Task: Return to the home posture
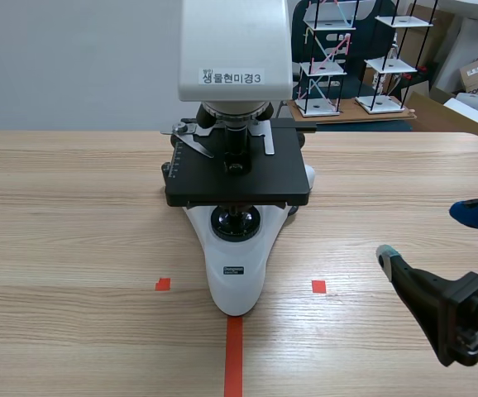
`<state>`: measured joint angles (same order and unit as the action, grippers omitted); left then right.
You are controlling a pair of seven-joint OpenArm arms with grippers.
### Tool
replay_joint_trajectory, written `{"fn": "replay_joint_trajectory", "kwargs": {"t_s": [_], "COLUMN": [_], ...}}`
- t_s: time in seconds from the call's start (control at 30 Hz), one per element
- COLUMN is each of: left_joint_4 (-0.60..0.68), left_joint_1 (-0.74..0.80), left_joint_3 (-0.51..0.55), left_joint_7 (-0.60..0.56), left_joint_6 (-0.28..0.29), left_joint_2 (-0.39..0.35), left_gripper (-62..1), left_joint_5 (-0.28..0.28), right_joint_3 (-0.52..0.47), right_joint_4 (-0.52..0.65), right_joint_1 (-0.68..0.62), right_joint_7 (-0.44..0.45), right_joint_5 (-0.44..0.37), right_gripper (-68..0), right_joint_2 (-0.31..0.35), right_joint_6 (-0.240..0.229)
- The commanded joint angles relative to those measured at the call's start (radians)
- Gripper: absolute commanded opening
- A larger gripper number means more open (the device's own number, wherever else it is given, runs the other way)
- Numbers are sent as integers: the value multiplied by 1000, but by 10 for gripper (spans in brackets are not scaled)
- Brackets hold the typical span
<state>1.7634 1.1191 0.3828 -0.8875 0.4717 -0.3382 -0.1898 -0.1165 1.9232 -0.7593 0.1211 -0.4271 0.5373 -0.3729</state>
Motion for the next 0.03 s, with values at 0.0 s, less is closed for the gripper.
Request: {"fn": "replay_joint_trajectory", "kwargs": {"t_s": [0.0], "left_joint_4": [8], "left_joint_1": [2], "left_joint_3": [1], "left_joint_7": [-13], "left_joint_6": [2], "left_joint_2": [3], "left_gripper": [-41], "left_joint_5": [-7], "right_joint_3": [-7], "right_joint_4": [6], "right_joint_1": [9], "right_joint_7": [11], "right_joint_5": [-4], "right_gripper": [-97], "right_joint_2": [0], "right_joint_6": [6]}}
